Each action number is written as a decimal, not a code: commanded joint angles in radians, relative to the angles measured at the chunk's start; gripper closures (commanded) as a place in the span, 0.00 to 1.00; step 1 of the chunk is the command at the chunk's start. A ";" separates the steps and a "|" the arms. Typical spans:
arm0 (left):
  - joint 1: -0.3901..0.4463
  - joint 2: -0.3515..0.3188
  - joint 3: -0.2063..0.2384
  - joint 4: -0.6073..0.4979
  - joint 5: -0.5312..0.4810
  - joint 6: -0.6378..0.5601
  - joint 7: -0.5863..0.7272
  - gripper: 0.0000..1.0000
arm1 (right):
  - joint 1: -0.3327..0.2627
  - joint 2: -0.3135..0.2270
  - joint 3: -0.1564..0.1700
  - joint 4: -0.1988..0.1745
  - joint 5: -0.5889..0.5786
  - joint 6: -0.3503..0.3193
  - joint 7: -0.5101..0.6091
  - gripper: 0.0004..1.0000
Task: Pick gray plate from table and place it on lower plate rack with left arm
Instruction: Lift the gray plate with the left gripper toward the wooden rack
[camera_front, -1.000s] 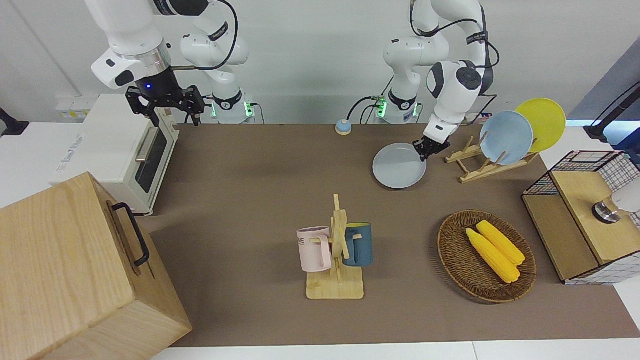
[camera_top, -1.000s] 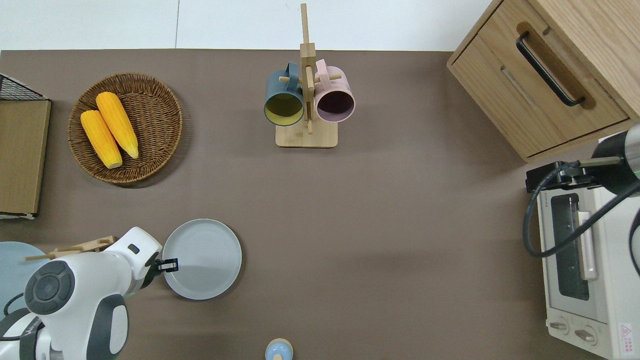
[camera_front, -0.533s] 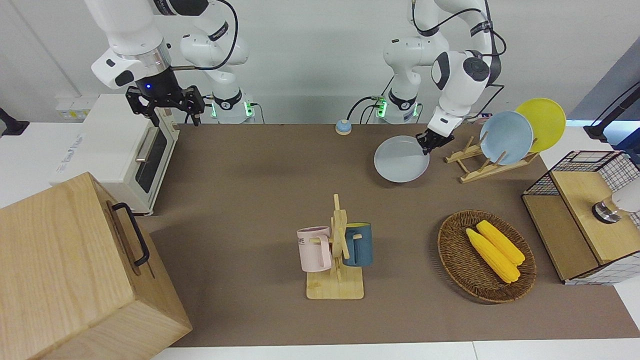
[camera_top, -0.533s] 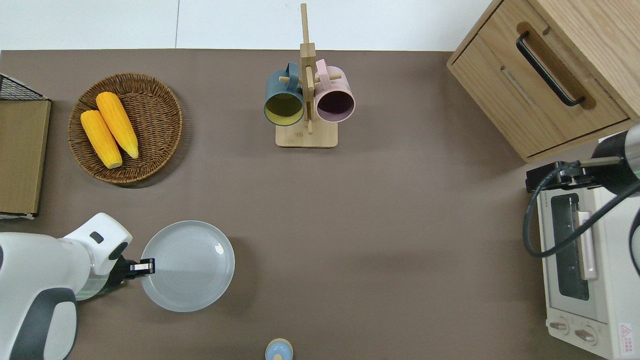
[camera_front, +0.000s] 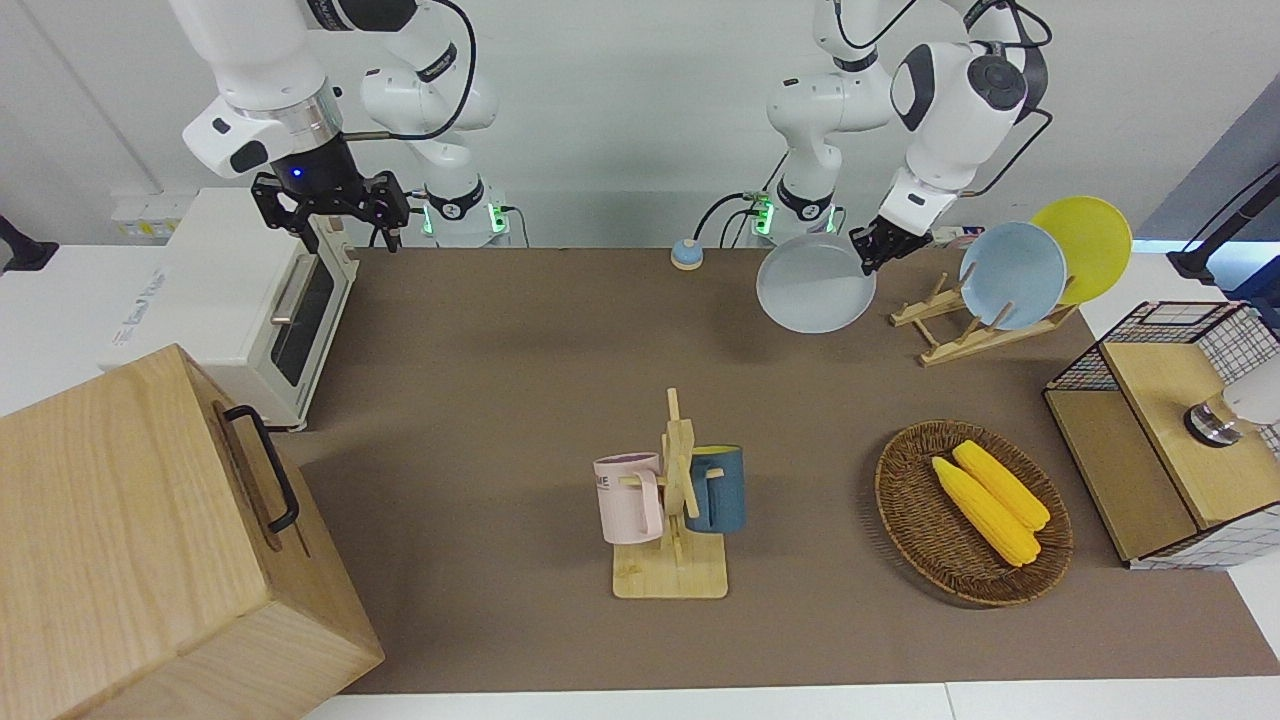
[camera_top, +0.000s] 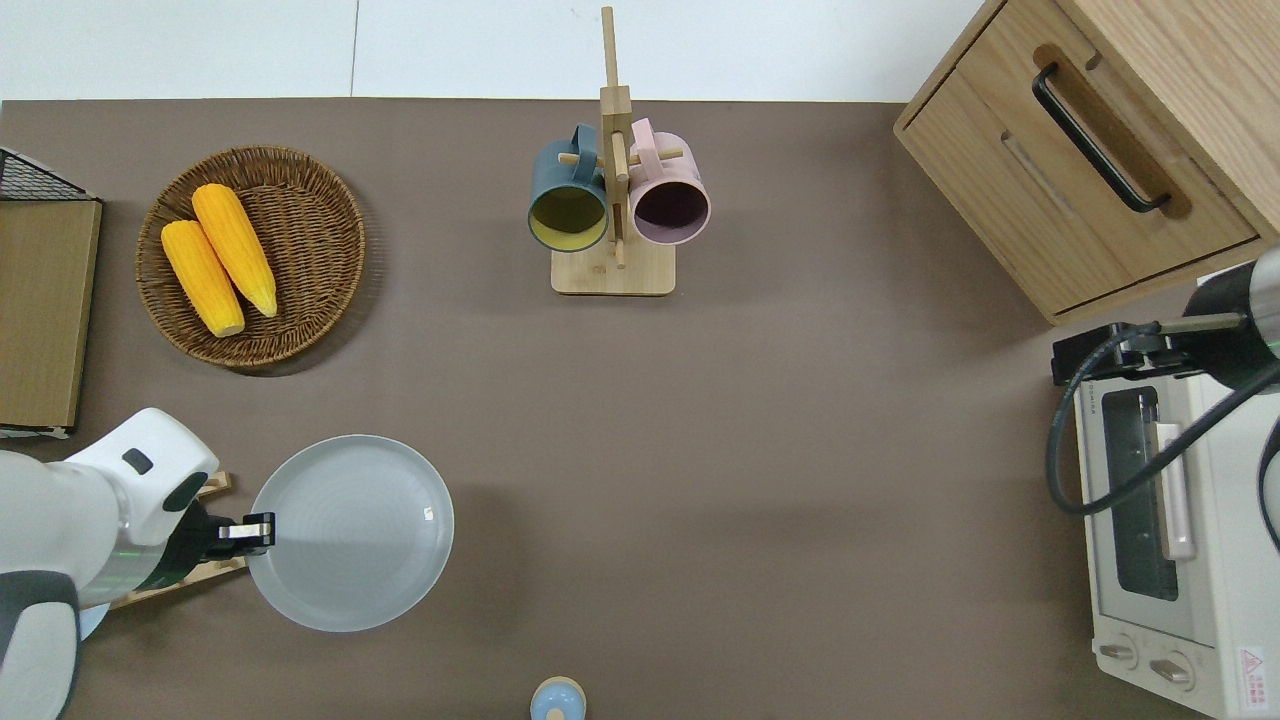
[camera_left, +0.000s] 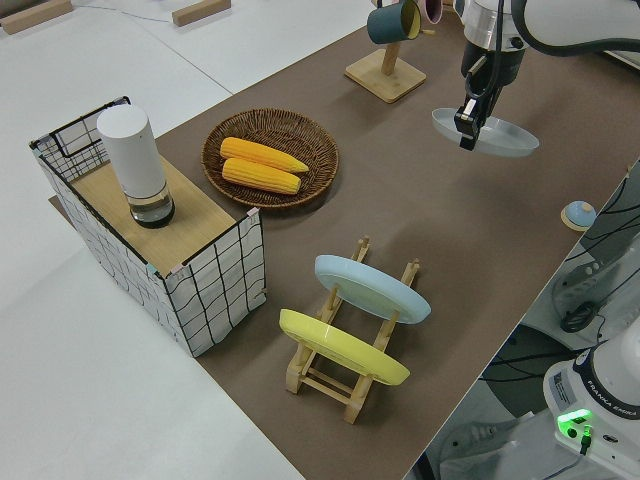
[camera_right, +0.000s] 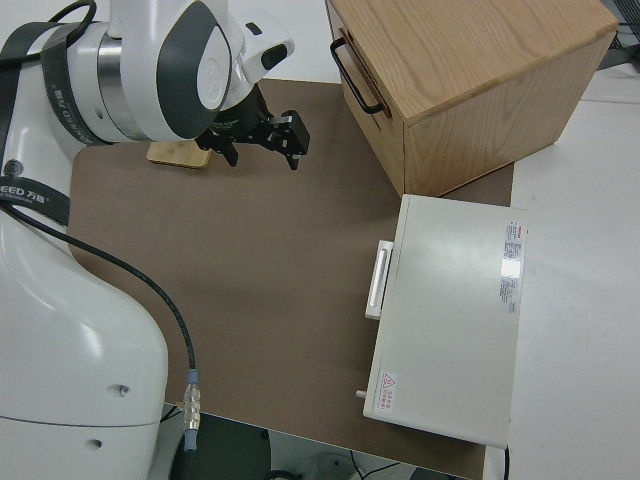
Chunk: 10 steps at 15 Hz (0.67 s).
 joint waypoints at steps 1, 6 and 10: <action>0.002 0.015 -0.010 0.099 0.116 -0.113 -0.009 1.00 | 0.007 0.000 -0.006 0.006 0.003 -0.001 0.004 0.02; -0.014 0.015 -0.033 0.131 0.335 -0.179 -0.010 1.00 | 0.007 0.000 -0.006 0.006 0.003 -0.001 0.004 0.02; -0.012 0.017 -0.069 0.132 0.485 -0.219 -0.016 1.00 | 0.007 0.000 -0.006 0.006 0.003 -0.001 0.004 0.02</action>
